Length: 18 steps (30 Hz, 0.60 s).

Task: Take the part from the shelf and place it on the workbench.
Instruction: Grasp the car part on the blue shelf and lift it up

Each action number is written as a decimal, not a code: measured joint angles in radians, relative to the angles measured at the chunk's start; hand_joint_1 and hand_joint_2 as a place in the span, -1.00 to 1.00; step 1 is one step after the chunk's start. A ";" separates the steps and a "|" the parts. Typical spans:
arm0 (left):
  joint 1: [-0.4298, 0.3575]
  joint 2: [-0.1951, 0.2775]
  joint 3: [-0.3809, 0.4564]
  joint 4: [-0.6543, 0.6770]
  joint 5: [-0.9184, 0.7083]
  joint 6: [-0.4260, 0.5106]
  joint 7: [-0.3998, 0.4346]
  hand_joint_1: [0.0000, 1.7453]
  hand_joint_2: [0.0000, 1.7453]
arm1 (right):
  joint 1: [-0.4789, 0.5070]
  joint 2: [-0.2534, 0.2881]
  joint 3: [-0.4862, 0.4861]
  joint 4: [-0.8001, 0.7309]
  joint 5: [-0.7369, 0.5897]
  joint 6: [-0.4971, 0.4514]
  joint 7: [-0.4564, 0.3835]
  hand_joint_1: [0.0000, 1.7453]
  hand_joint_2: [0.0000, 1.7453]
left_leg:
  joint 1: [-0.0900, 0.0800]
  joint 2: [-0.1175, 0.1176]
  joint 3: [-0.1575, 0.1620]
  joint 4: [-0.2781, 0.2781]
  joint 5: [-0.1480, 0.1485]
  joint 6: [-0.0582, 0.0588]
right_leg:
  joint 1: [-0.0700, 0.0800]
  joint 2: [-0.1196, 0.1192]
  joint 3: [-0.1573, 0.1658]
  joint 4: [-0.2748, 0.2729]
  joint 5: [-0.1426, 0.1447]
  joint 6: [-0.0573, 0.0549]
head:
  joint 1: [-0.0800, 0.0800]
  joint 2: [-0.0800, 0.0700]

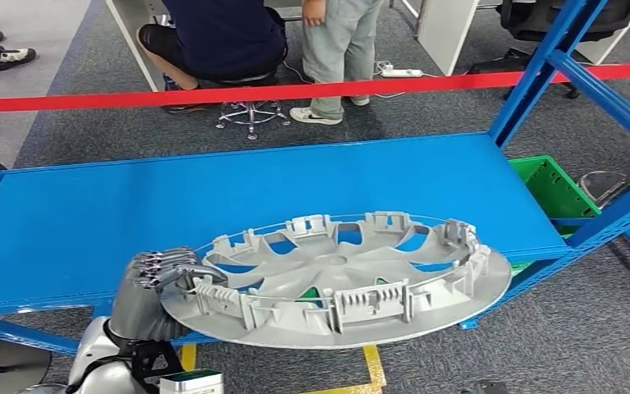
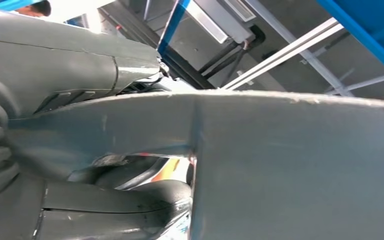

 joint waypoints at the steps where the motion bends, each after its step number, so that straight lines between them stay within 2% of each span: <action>1: 0.002 0.000 0.002 -0.002 0.000 0.000 -0.001 1.00 1.00 | 0.000 0.000 0.000 0.000 0.000 0.000 0.000 -1.00 -1.00 | 0.000 0.000 0.000 0.000 0.000 0.000 | 0.000 0.000 0.000 0.000 0.000 0.000 | 0.000 0.000; 6: 0.011 0.000 0.011 -0.009 0.012 -0.003 -0.008 1.00 1.00 | 0.000 0.001 -0.001 0.002 0.000 0.000 0.000 -1.00 -1.00 | 0.000 0.000 0.000 0.000 0.000 0.000 | 0.000 0.000 0.000 0.000 0.000 0.000 | 0.000 0.000; 14: 0.049 -0.009 0.022 -0.044 0.100 -0.007 -0.100 1.00 1.00 | 0.001 0.003 -0.005 0.006 0.000 -0.014 -0.007 -1.00 -1.00 | 0.000 0.000 0.000 0.000 0.000 0.000 | 0.000 0.000 0.000 0.000 0.000 0.000 | 0.000 0.000; 18: 0.063 -0.010 0.031 -0.058 0.126 -0.006 -0.113 1.00 1.00 | 0.001 0.004 -0.008 0.007 0.000 -0.021 -0.009 -1.00 -1.00 | 0.000 0.000 0.000 0.000 -0.001 0.000 | 0.000 0.000 0.000 0.000 0.000 0.000 | 0.000 0.000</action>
